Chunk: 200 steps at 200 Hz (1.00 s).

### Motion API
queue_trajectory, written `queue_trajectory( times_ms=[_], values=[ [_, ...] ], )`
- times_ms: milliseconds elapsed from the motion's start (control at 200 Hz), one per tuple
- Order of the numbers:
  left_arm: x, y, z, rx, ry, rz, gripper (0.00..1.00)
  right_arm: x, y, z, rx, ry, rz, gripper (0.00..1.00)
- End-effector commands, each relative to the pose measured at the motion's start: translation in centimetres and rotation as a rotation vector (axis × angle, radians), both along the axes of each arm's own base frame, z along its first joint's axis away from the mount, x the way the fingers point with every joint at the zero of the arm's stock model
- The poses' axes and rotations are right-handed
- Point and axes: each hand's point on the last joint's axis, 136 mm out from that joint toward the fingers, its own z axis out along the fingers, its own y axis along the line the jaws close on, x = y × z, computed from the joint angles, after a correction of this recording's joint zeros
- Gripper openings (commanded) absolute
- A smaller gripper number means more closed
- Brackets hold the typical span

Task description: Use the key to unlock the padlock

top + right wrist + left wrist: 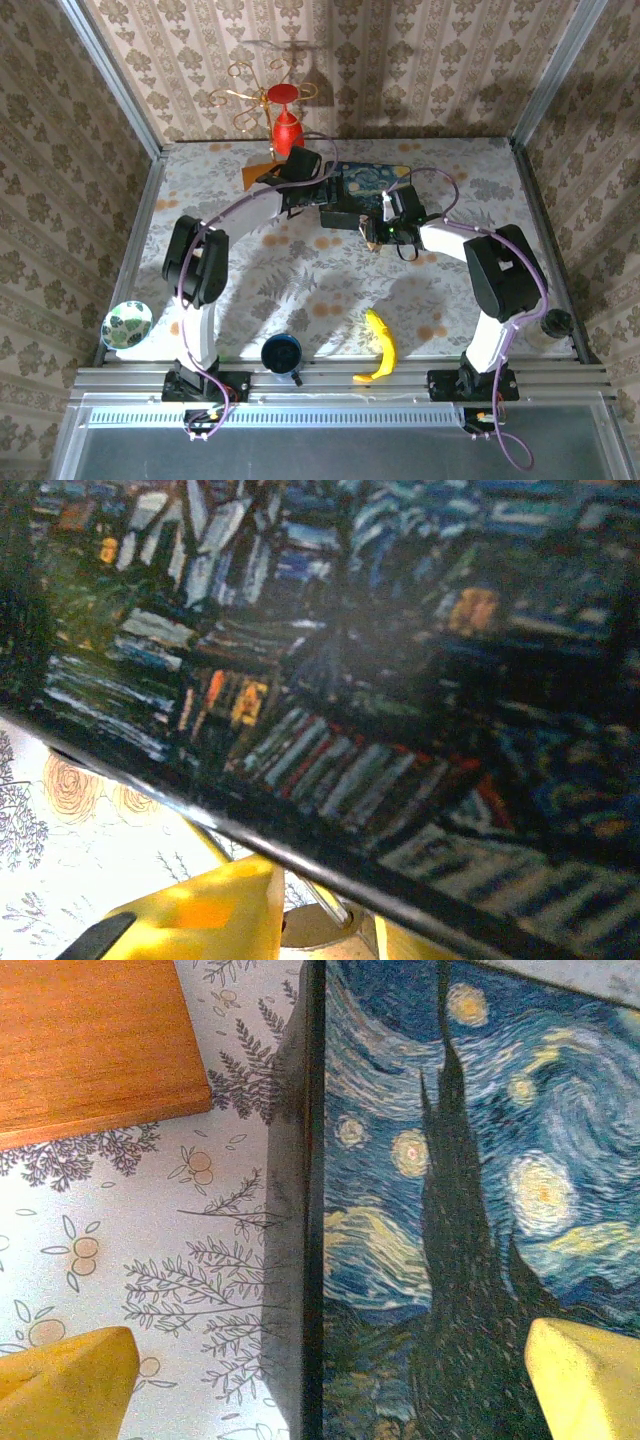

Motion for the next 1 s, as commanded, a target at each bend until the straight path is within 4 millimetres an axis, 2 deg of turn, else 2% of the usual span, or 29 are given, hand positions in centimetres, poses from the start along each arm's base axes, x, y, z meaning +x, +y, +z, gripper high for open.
queue_trajectory(
  times_ms=[0,210,365,445,530,640,835,995],
  values=[
    [0.0,0.7,-1.1,0.079,0.025,-0.027,1.00,0.9,0.8,0.4,0.005,-0.019,0.022,0.30],
    [0.3,0.7,-1.6,0.092,0.031,-0.034,1.00,1.1,1.1,0.5,0.025,-0.023,0.021,0.31],
    [0.4,0.7,-1.6,0.099,0.030,-0.035,1.00,1.3,1.1,-0.1,0.028,-0.009,0.005,0.25],
    [0.4,0.7,-1.8,0.103,0.032,-0.033,1.00,1.5,1.1,-0.3,0.032,-0.007,-0.004,0.19],
    [0.4,0.8,-1.9,0.102,0.035,-0.031,1.00,1.6,1.1,-0.2,0.040,-0.008,-0.012,0.07],
    [0.3,0.7,-2.0,0.100,0.040,-0.032,1.00,1.6,1.3,0.4,0.060,-0.011,-0.023,0.01],
    [0.3,0.4,-2.0,0.089,0.039,-0.035,1.00,1.3,1.2,0.6,0.115,0.017,-0.081,0.00],
    [0.3,0.2,-1.6,0.078,0.035,-0.038,1.00,1.2,1.8,1.3,0.272,0.049,-0.152,0.00]
  ],
)
